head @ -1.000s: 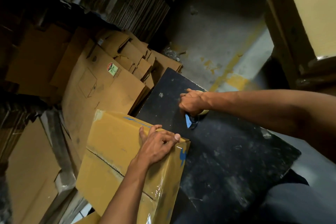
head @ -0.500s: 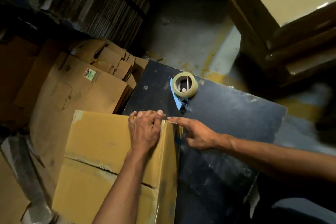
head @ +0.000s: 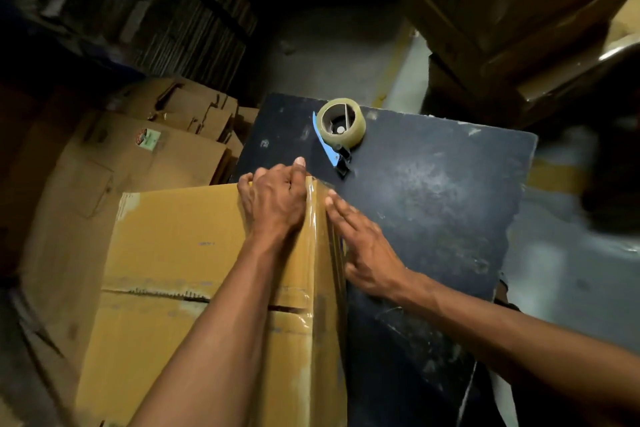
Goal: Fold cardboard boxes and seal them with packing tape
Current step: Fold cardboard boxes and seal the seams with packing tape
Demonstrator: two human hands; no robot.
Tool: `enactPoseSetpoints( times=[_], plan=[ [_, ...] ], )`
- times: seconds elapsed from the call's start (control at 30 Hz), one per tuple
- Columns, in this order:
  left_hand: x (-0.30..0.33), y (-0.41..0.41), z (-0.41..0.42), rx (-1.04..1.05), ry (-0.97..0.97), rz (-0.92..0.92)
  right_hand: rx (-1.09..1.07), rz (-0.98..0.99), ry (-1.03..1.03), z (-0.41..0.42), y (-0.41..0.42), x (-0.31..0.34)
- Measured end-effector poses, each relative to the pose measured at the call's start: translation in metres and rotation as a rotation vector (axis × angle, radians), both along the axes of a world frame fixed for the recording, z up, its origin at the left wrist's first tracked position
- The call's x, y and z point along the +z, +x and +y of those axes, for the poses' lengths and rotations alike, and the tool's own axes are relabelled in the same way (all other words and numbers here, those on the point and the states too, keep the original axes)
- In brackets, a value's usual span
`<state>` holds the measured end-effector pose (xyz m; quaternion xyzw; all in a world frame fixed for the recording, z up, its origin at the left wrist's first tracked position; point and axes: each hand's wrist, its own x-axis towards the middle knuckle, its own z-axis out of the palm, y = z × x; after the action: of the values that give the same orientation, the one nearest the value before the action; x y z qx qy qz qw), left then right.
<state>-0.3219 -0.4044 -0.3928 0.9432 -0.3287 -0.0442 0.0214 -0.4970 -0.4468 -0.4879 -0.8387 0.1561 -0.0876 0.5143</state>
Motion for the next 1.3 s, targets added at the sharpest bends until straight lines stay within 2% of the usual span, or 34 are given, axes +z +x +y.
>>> enactPoseSetpoints(
  times=[0.07, 0.17, 0.27, 0.43, 0.6, 0.73, 0.8, 0.93, 1.1, 1.3],
  plan=[
    [0.000, 0.000, -0.001, 0.002, -0.013, 0.004, -0.031, -0.032, 0.046, -0.002, -0.008, -0.005],
    [-0.001, 0.001, -0.001, 0.003, -0.010, 0.004, -0.194, -0.041, 0.224, -0.011, -0.002, 0.003],
    [-0.001, 0.002, 0.000, 0.007, -0.016, 0.017, -0.189, -0.043, 0.307, -0.013, 0.020, 0.016],
    [-0.003, 0.002, -0.001, 0.032, 0.000, 0.007, -0.160, -0.054, 0.247, 0.008, 0.026, 0.005],
    [-0.006, 0.002, 0.002, 0.034, -0.008, 0.012, -0.060, -0.062, 0.136, -0.025, -0.004, 0.006],
    [-0.003, 0.000, 0.001, 0.033, -0.031, 0.018, -0.218, -0.053, 0.404, -0.048, 0.000, 0.029],
    [-0.002, -0.002, 0.001, 0.020, -0.041, 0.016, -0.228, -0.033, 0.527, -0.059, 0.018, 0.045],
    [0.000, -0.003, 0.003, 0.016, -0.073, 0.029, -0.122, -0.045, 0.537, -0.069, 0.056, 0.044],
    [-0.005, 0.000, 0.004, 0.018, -0.075, 0.014, -0.133, -0.167, 0.789, -0.073, 0.063, 0.003],
    [-0.005, 0.000, 0.004, 0.022, -0.075, 0.026, -0.122, -0.109, 0.938, -0.073, 0.060, -0.006]
  ],
)
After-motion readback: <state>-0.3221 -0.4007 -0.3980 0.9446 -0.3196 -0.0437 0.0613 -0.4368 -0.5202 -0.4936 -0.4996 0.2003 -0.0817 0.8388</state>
